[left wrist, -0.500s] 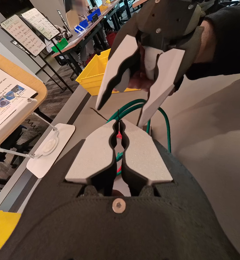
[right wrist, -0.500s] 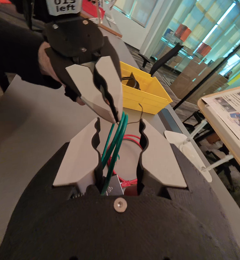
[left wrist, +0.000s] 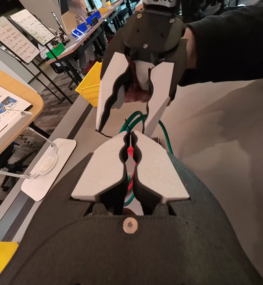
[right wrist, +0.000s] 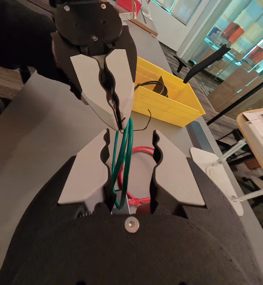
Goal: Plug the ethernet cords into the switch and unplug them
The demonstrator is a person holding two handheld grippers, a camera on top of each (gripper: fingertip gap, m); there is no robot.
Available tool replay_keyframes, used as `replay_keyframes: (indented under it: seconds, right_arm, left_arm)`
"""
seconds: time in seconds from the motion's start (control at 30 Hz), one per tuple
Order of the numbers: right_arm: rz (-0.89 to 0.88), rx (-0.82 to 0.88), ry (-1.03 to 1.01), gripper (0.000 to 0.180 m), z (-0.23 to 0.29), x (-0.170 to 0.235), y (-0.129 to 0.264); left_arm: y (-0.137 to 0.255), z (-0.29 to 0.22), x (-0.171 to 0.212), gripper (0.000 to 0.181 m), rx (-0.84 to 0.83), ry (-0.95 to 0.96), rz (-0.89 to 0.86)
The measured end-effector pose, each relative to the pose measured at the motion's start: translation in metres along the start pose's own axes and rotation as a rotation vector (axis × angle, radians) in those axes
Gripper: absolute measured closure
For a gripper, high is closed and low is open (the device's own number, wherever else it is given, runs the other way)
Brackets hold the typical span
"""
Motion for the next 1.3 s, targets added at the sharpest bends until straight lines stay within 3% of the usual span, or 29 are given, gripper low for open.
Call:
replay_keyframes:
  seconds: [0.53, 1.0, 1.3]
  right_arm:
    - [-0.074, -0.184, -0.046, 0.137, -0.0037, 0.0079, -0.0078]
    - [-0.115, -0.194, -0.012, 0.165, 0.0006, 0.0094, -0.0073]
    - [-0.115, -0.166, -0.023, 0.168, -0.0003, 0.0102, -0.0077]
  left_arm:
    - [-0.0017, -0.0020, 0.0007, 0.179, 0.050, 0.007, -0.002]
    - [0.0010, 0.0017, 0.0014, 0.178, 0.044, 0.030, -0.018]
    - [0.0014, 0.0038, 0.0018, 0.178, 0.022, 0.032, -0.021]
Point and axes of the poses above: each gripper's, where its closed fingertips meet, y back along the fingers, x out of its underside, z = x × y across the jaws, the point moved 9 cm from there along y, back along the fingers, and after that the axes turned 1 degree about -z, right-handed, at the moved point
